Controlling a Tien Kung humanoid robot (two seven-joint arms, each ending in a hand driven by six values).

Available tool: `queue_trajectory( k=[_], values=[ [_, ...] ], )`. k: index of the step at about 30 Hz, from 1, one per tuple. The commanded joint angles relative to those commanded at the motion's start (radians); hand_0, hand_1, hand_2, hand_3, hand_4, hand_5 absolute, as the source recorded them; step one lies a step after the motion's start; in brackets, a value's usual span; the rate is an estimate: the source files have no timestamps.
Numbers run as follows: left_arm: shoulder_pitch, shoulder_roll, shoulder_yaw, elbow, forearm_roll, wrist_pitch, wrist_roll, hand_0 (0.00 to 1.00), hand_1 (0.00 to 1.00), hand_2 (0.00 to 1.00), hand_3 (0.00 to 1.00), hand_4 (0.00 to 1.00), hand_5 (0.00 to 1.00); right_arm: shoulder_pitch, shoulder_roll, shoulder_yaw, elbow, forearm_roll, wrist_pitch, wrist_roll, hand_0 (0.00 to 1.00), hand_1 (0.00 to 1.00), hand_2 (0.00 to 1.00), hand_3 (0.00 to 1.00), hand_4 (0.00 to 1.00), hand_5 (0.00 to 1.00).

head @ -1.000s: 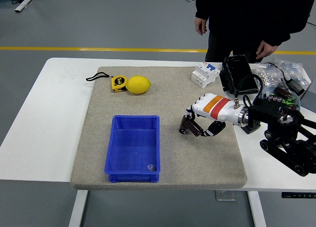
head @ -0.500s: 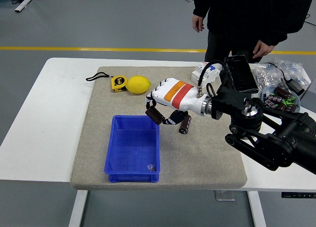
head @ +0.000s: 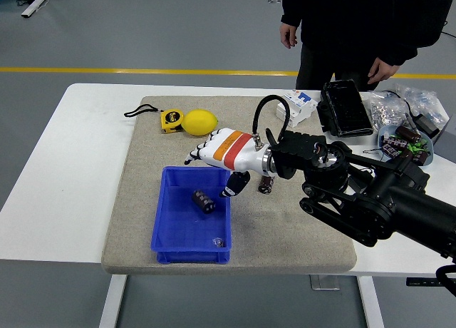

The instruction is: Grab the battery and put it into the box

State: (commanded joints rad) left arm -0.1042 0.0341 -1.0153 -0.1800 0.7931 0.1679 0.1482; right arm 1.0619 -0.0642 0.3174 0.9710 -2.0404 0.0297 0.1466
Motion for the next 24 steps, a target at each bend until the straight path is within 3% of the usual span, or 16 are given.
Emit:
queue_trajectory(
  k=[8, 9, 14, 15, 18, 20, 21, 24],
  values=[
    [0.001, 0.0, 0.001, 0.0, 0.002, -0.001, 0.001, 0.751, 0.702, 0.728, 0.616, 0.689, 0.604, -0.009, -0.008, 0.027, -0.004, 0.006, -0.02, -0.006, 0.845, 0.707, 0.809, 0.976, 0.978, 0.221],
    [0.001, 0.0, 0.001, 0.0, 0.002, -0.001, 0.001, 0.751, 0.701, 0.726, 0.616, 0.692, 0.606, -0.014, -0.012, 0.037, -0.002, 0.004, -0.035, -0.025, 0.819, 0.695, 0.8, 0.96, 0.998, 0.271],
    [0.006, 0.0, -0.007, 0.0, 0.011, -0.002, 0.003, 0.751, 0.701, 0.726, 0.616, 0.692, 0.606, -0.052, -0.039, 0.087, 0.009, -0.003, -0.092, -0.132, 0.819, 0.695, 0.8, 0.96, 0.998, 0.271],
    [0.006, 0.0, -0.007, 0.0, 0.011, -0.002, 0.004, 0.75, 0.701, 0.723, 0.615, 0.689, 0.601, -0.06, -0.045, 0.091, 0.014, 0.006, -0.094, -0.146, 0.806, 0.687, 0.789, 0.912, 0.998, 0.418],
    [0.009, 0.001, -0.009, 0.0, 0.011, -0.004, 0.004, 0.75, 0.701, 0.723, 0.615, 0.689, 0.601, -0.097, -0.068, 0.113, 0.029, 0.038, -0.098, -0.194, 0.806, 0.687, 0.789, 0.912, 0.998, 0.418],
    [0.013, 0.002, -0.008, 0.0, 0.01, -0.006, 0.004, 0.75, 0.701, 0.723, 0.615, 0.689, 0.601, -0.129, -0.066, 0.138, 0.018, 0.034, -0.108, -0.217, 0.806, 0.687, 0.789, 0.912, 0.998, 0.418],
    [0.013, 0.002, -0.008, 0.0, 0.01, -0.007, 0.005, 0.749, 0.7, 0.723, 0.615, 0.687, 0.597, -0.143, -0.064, 0.148, 0.012, 0.034, -0.11, -0.227, 0.791, 0.67, 0.765, 0.874, 0.998, 0.495],
    [0.013, 0.0, -0.01, 0.0, 0.015, -0.009, 0.007, 0.749, 0.7, 0.723, 0.615, 0.687, 0.597, -0.179, -0.054, 0.167, -0.007, 0.043, -0.112, -0.258, 0.791, 0.67, 0.765, 0.874, 0.998, 0.495]
  ],
)
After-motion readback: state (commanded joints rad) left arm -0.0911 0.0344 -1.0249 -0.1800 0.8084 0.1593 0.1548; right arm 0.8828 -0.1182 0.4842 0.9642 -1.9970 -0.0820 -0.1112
